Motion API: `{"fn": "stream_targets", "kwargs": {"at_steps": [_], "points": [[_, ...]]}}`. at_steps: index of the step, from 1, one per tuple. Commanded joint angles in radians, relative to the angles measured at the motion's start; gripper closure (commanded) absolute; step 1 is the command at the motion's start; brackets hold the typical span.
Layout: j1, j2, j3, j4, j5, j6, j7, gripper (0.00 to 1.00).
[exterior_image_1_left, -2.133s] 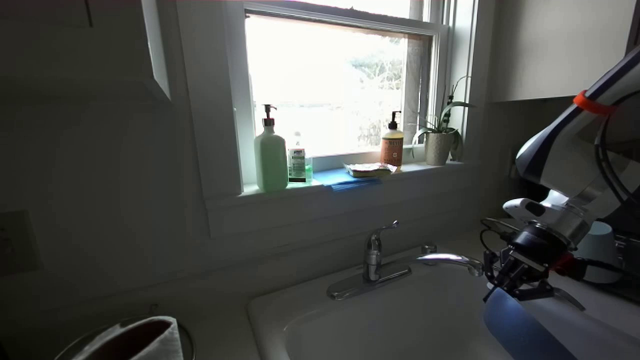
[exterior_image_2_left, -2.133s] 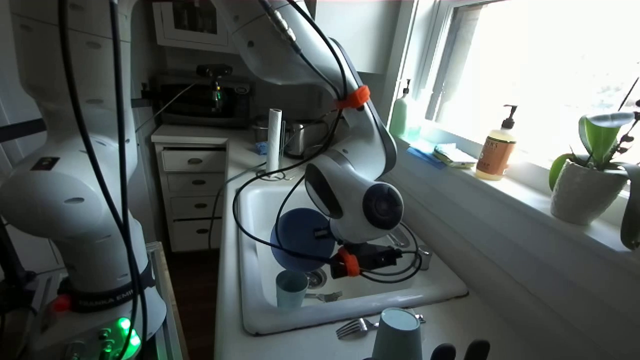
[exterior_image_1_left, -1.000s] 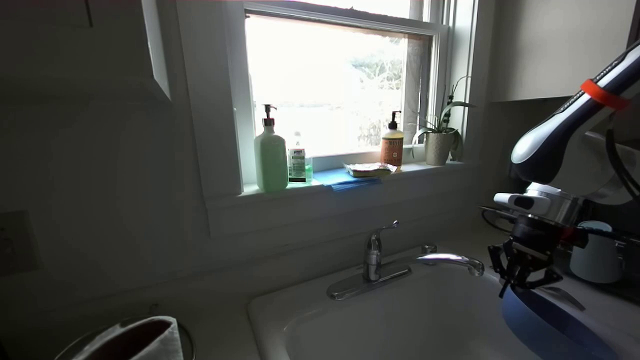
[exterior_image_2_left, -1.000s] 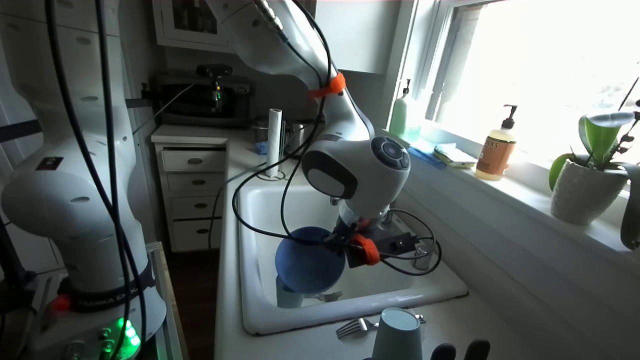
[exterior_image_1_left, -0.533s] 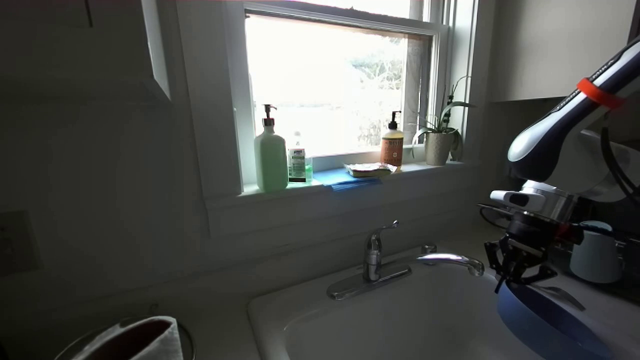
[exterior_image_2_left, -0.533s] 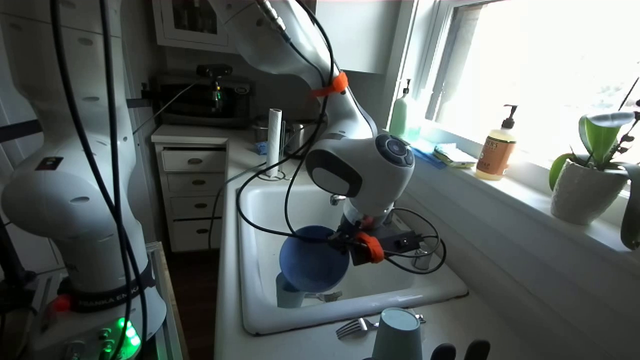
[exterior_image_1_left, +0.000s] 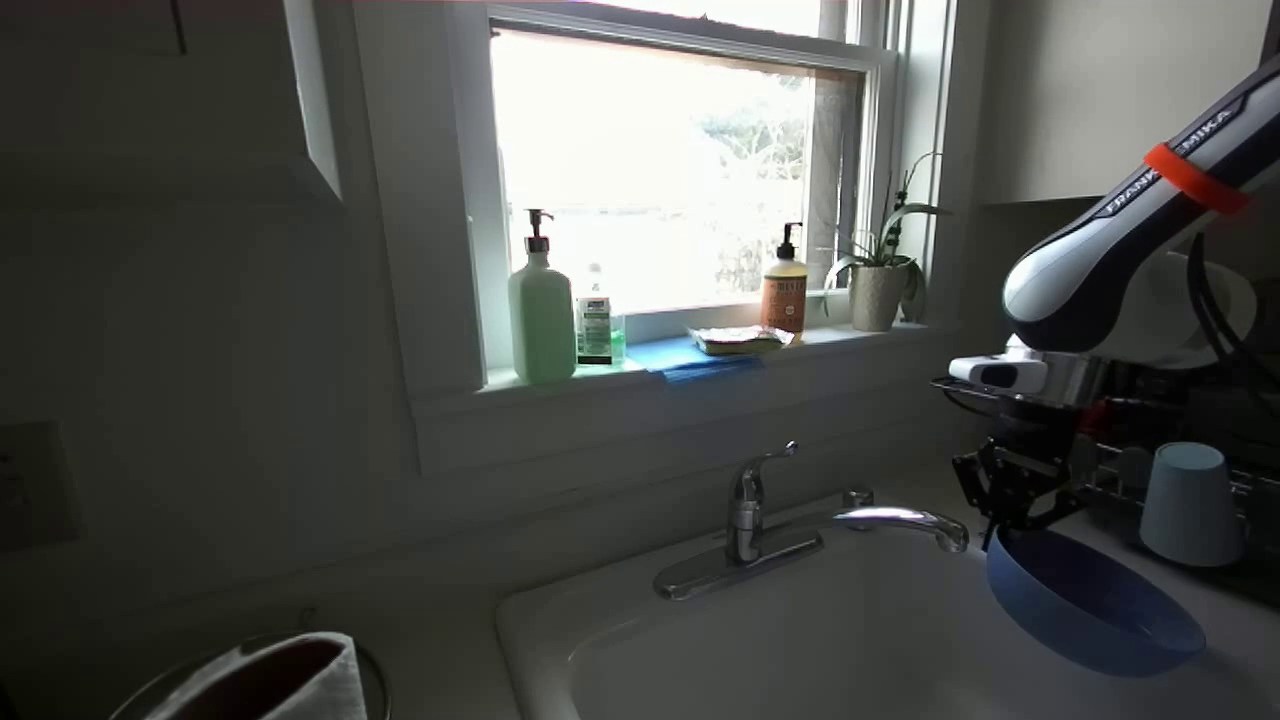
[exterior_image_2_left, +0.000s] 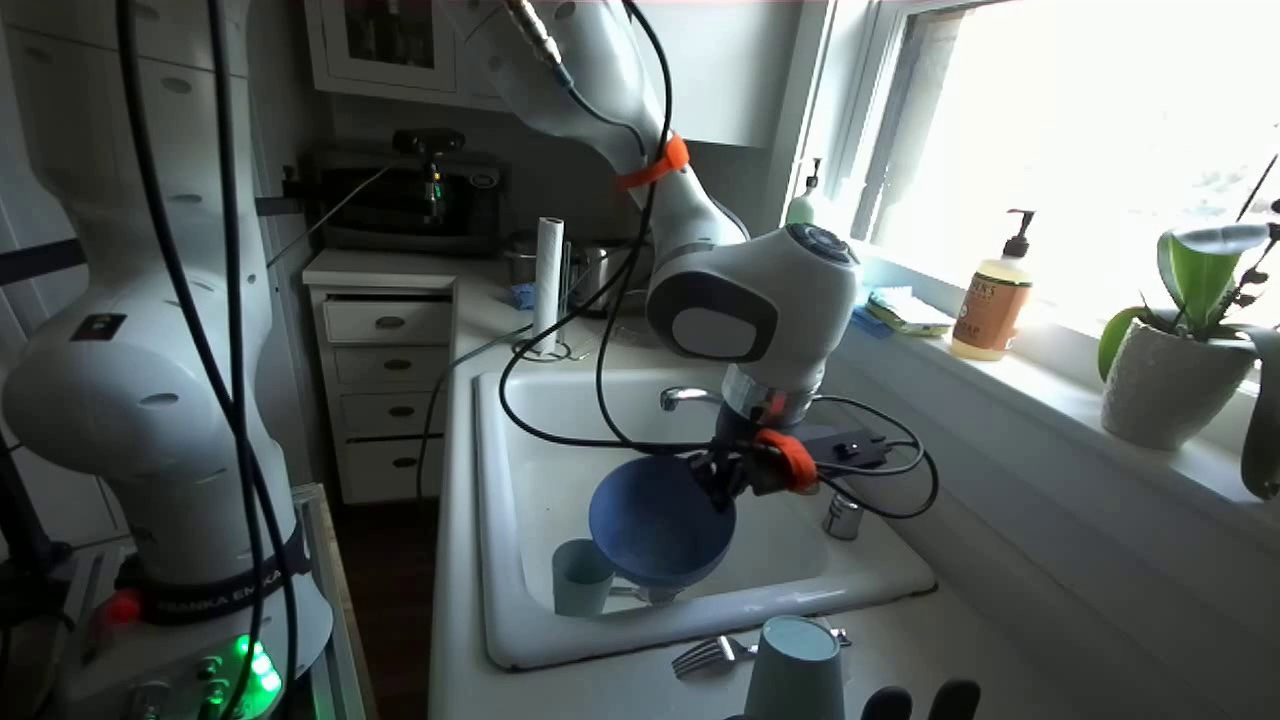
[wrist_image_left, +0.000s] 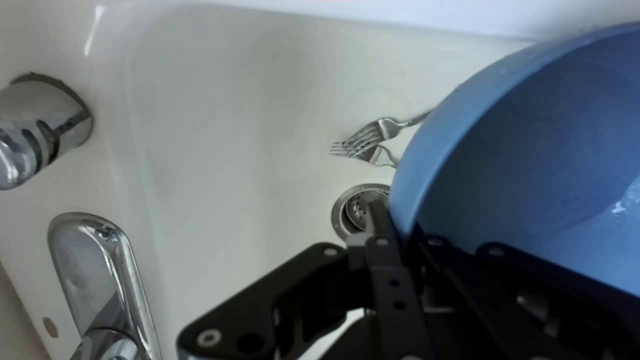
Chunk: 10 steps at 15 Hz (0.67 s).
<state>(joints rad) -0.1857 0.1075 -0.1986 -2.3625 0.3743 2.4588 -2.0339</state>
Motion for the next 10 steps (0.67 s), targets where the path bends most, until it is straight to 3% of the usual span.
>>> {"fn": "stream_targets", "kwargs": {"at_steps": [1,6,8,10], "points": [[-0.012,0.024,0.003,0.091,-0.157,-0.074,0.122,0.99],[-0.042,0.093,0.008,0.217,-0.179,-0.069,0.080,0.99],[-0.045,0.060,0.022,0.171,-0.160,-0.053,0.082,0.95],[-0.058,0.083,0.023,0.202,-0.161,-0.053,0.083,0.95]]}}
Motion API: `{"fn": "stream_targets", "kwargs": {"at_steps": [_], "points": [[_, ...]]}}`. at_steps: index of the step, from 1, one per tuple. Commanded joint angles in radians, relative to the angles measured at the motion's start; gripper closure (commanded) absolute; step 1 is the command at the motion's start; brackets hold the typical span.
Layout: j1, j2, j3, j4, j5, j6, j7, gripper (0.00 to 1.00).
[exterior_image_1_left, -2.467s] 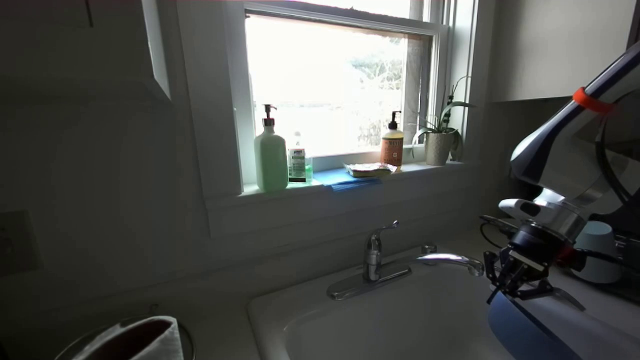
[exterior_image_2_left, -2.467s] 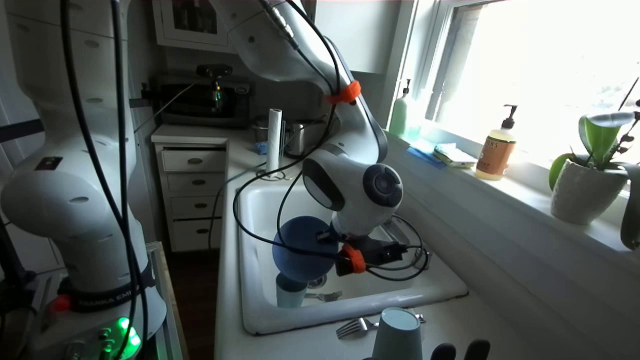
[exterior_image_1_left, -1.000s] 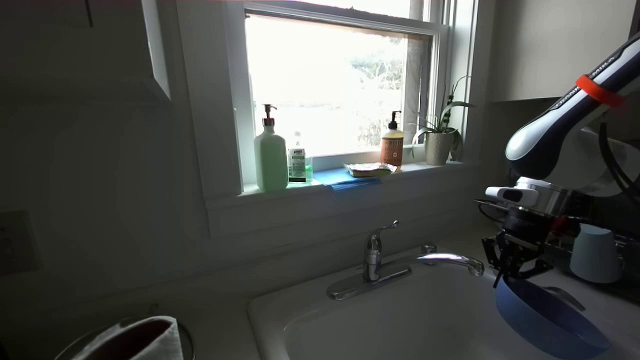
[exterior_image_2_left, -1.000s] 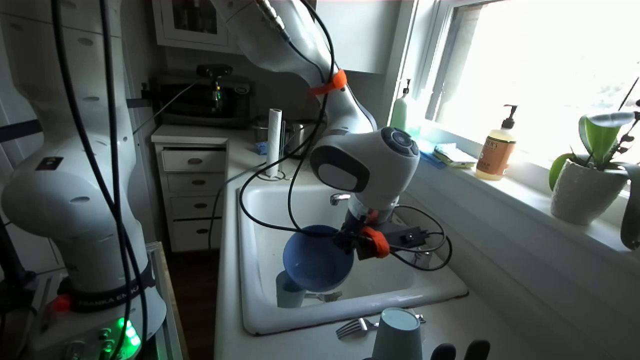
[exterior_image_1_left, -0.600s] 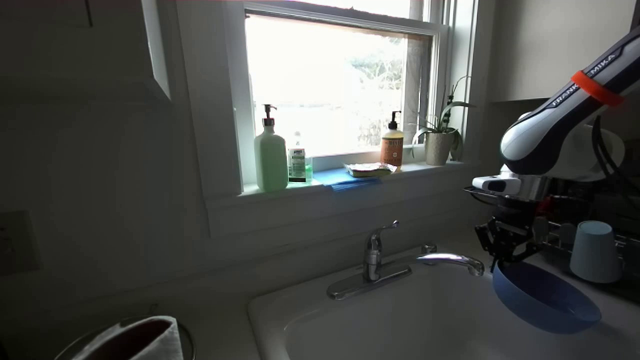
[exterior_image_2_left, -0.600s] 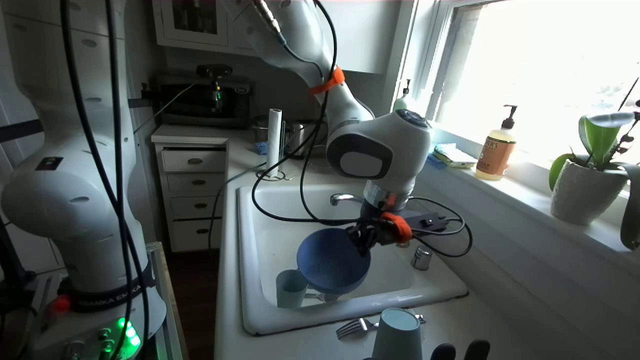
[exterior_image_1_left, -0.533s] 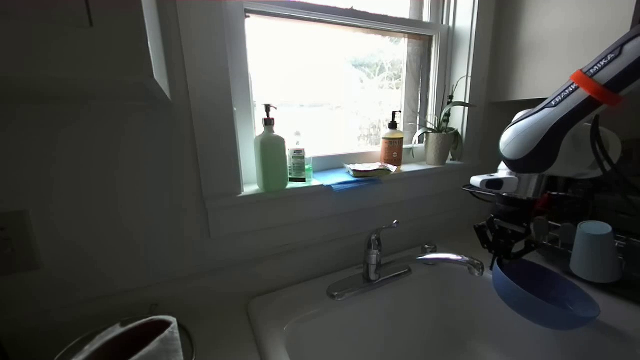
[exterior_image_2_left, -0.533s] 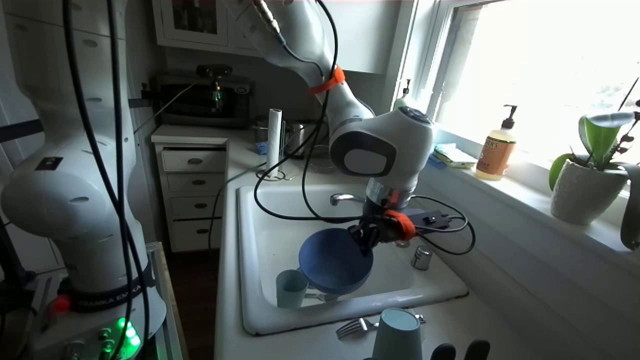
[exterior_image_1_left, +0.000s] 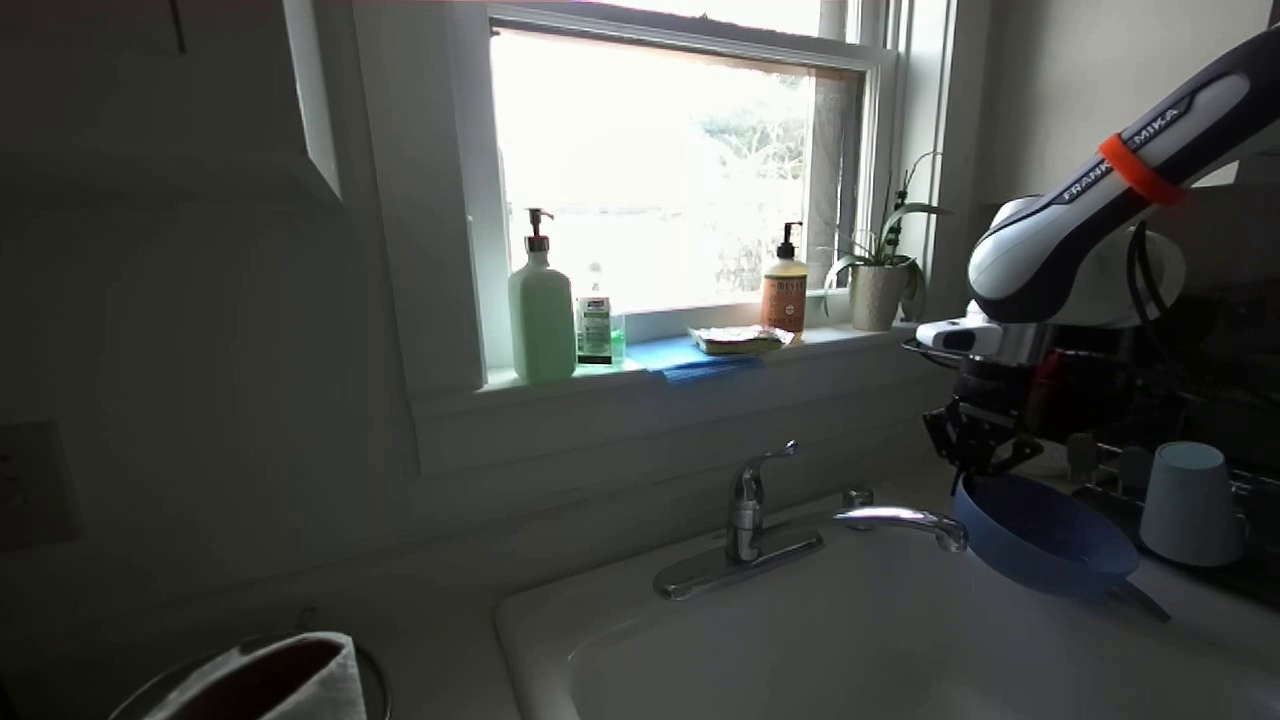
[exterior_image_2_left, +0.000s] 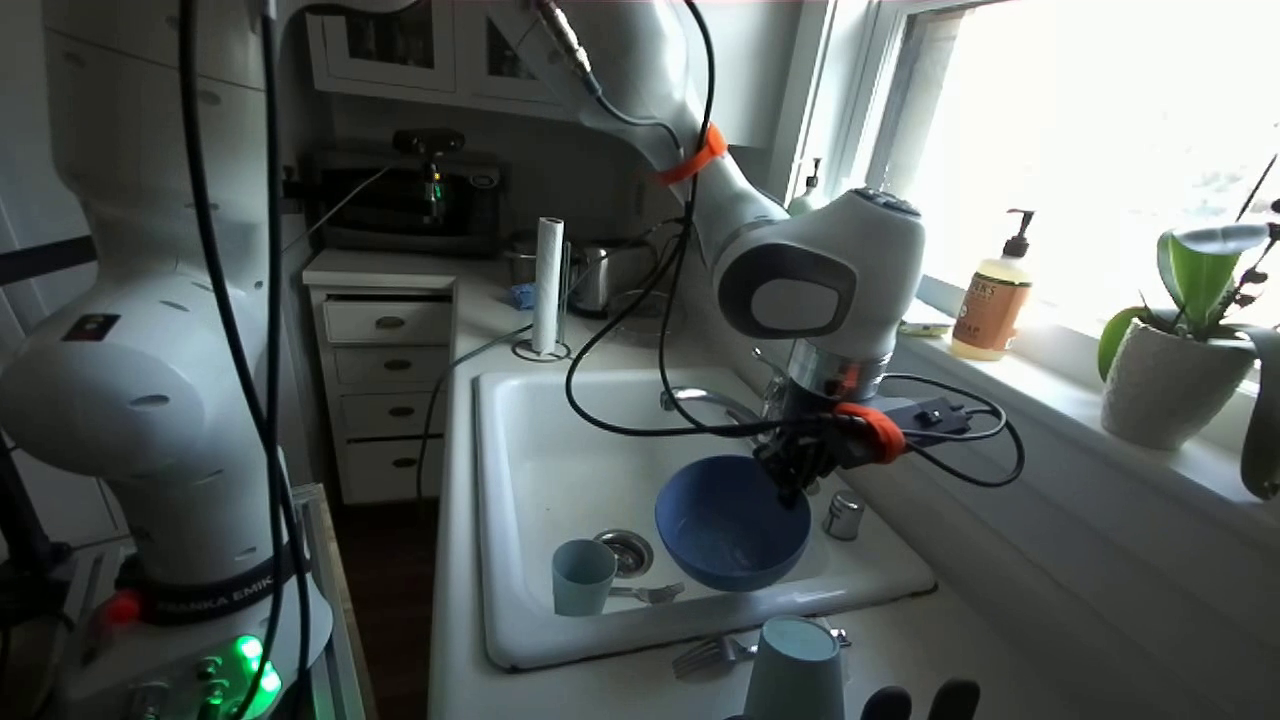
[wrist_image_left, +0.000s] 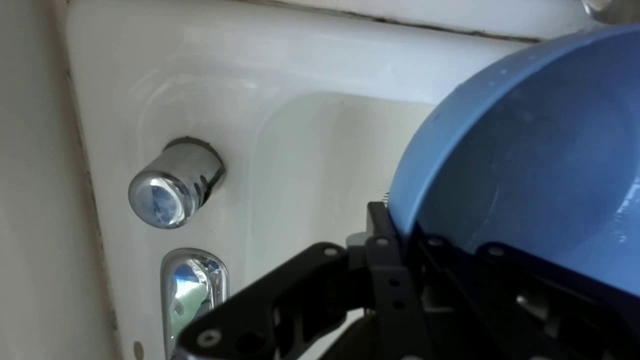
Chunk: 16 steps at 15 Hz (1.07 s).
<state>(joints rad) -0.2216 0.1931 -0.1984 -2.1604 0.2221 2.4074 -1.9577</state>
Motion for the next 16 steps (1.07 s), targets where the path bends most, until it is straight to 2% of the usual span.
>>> {"fn": "stream_targets", "kwargs": {"at_steps": [1,3,9,16], "points": [[-0.025,0.005,0.024,0.007,-0.009,-0.001,0.007,0.95],[-0.025,0.010,0.025,0.010,-0.009,-0.001,0.007,0.99],[-0.053,0.096,0.004,0.166,-0.029,-0.047,0.096,0.99],[-0.154,0.240,-0.008,0.354,-0.026,-0.128,0.190,0.99]]}}
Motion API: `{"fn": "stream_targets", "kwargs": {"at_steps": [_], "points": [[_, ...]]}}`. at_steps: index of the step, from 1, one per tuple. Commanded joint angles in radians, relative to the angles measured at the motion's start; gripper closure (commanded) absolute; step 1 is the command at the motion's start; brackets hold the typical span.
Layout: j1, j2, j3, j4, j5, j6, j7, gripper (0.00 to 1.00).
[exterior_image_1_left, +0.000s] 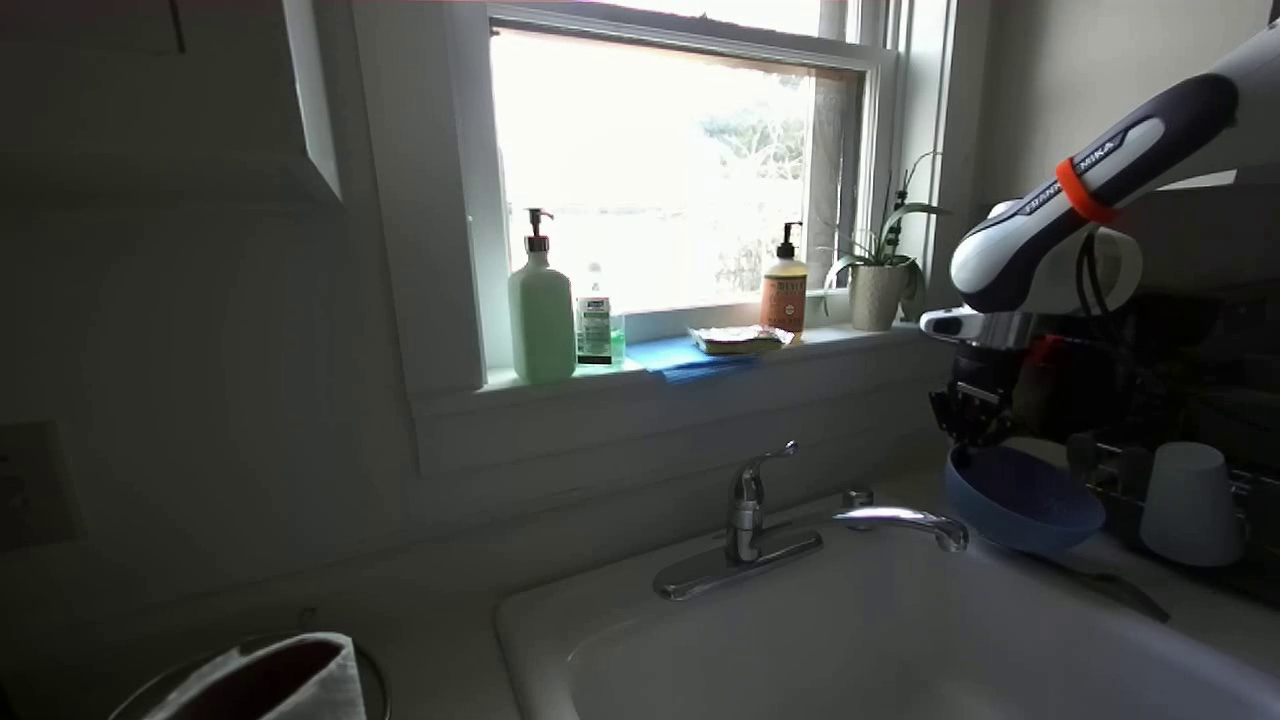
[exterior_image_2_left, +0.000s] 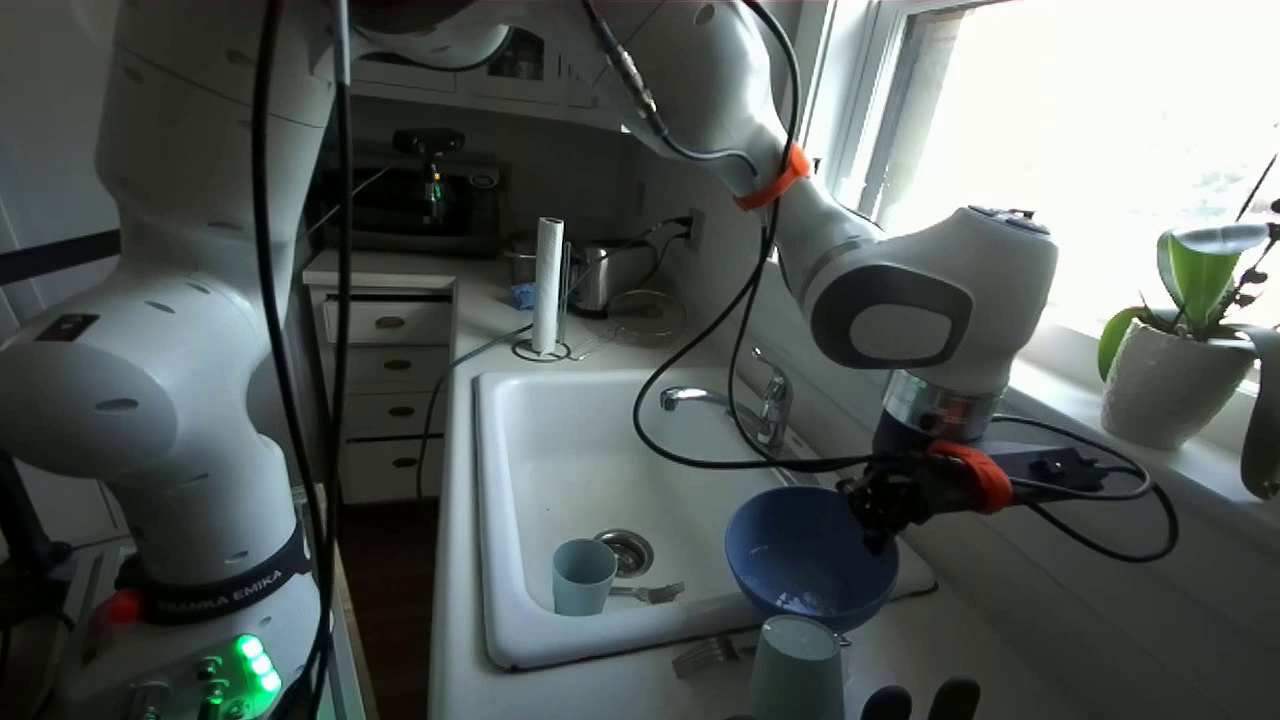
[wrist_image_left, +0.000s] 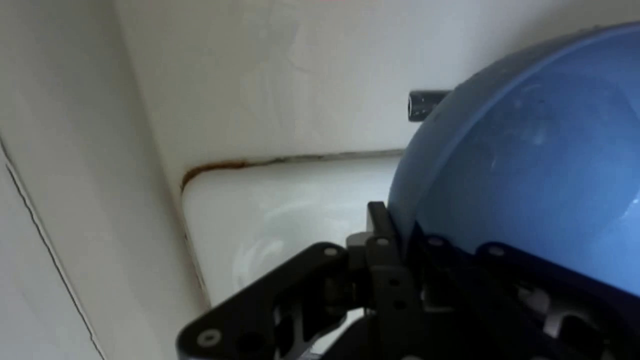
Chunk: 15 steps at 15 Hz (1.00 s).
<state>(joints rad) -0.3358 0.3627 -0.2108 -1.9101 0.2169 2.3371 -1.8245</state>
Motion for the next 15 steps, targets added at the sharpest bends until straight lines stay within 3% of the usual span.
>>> {"fn": "stream_targets", "kwargs": {"at_steps": [1,8,15], "points": [[-0.056,0.090,0.007,0.130,-0.013,-0.071,0.070,0.99],[-0.154,0.204,0.038,0.310,0.022,-0.094,0.126,0.99],[-0.207,0.315,0.047,0.442,0.007,-0.088,0.186,0.99]]}}
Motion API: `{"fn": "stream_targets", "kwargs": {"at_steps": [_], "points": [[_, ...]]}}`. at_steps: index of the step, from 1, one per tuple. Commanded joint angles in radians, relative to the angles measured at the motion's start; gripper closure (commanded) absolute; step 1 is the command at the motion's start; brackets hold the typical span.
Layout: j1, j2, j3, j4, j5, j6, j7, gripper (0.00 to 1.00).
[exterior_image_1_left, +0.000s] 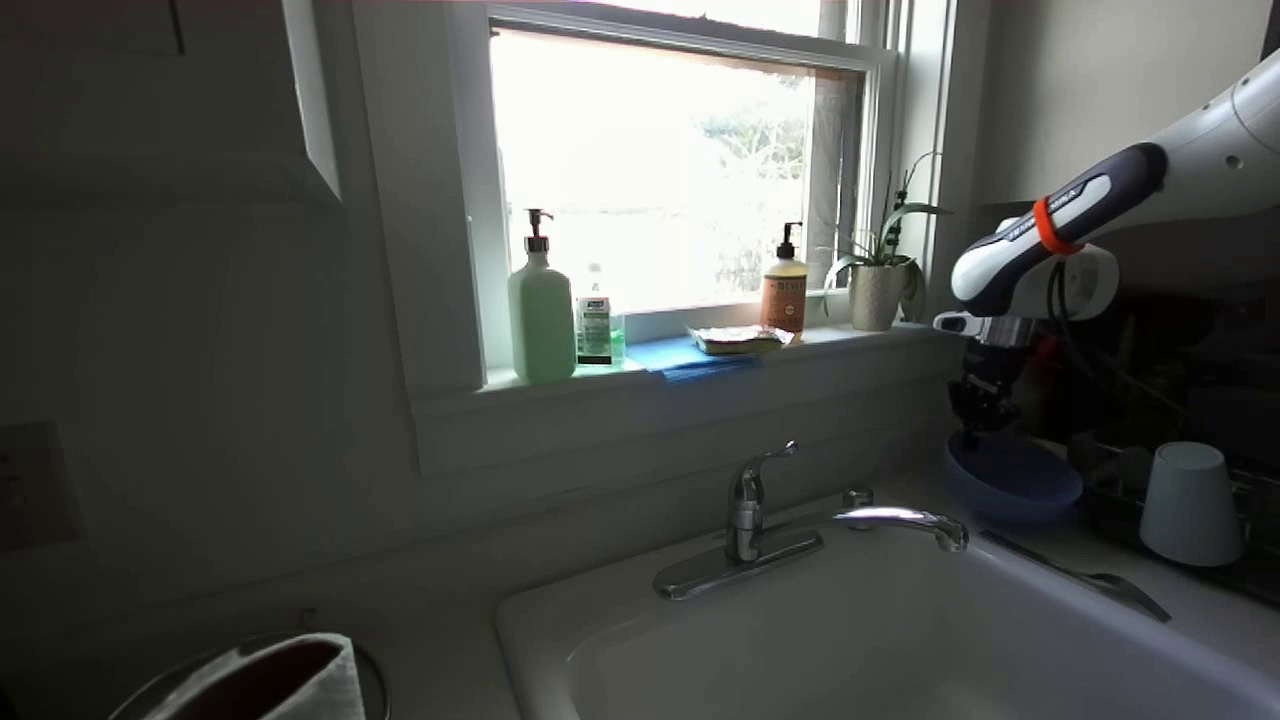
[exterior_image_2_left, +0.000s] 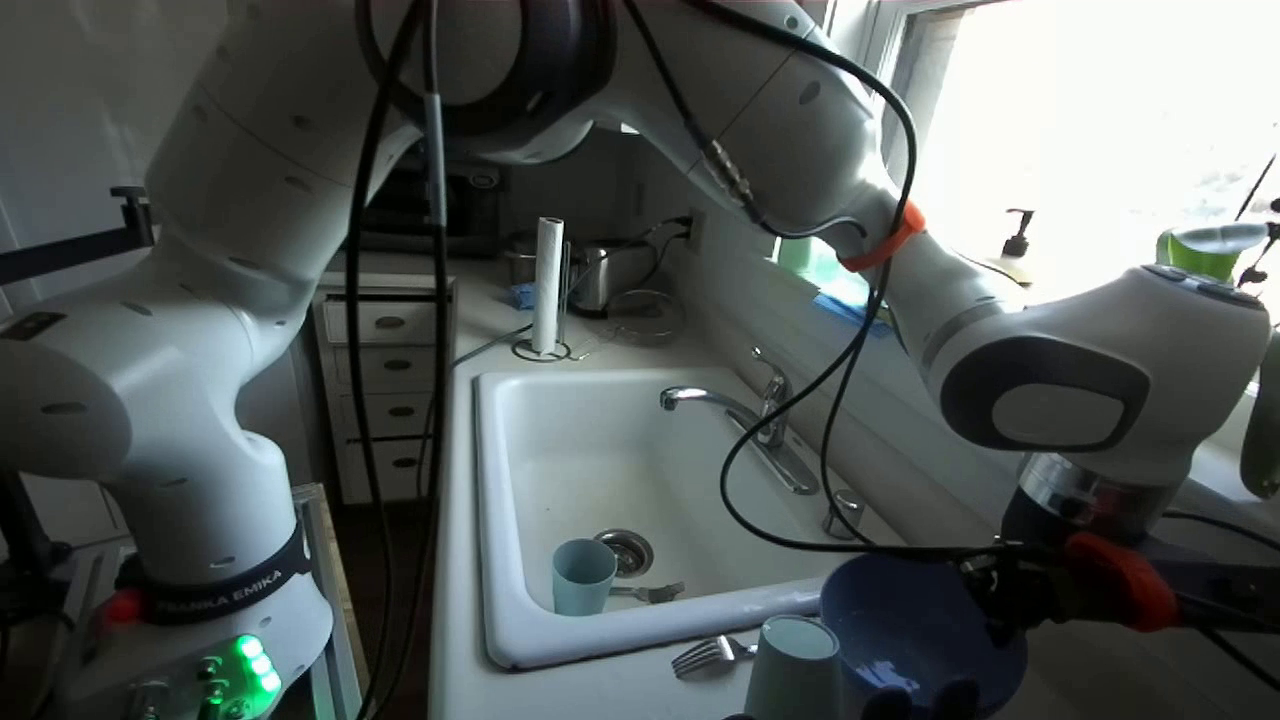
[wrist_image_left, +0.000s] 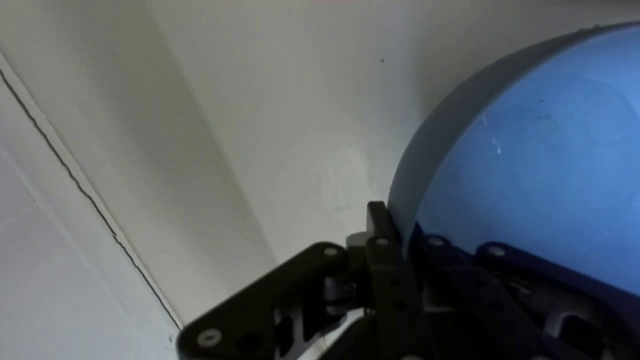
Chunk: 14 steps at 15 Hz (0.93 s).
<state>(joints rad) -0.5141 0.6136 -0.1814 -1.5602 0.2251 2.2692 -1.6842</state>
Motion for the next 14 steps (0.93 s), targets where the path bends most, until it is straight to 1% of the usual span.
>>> {"fn": "stream_targets", "kwargs": {"at_steps": [1,6,8,9,11,14], "points": [[-0.032,0.081,0.019,0.105,0.000,-0.015,0.064,0.99],[-0.041,0.130,0.032,0.140,-0.011,-0.006,0.119,0.99],[-0.041,0.132,0.033,0.148,-0.015,-0.004,0.134,0.69],[-0.040,0.125,0.036,0.143,-0.012,-0.003,0.140,0.64],[-0.033,0.108,0.039,0.131,-0.016,-0.019,0.163,0.50],[-0.010,0.074,0.030,0.092,-0.027,-0.008,0.231,0.30]]}}
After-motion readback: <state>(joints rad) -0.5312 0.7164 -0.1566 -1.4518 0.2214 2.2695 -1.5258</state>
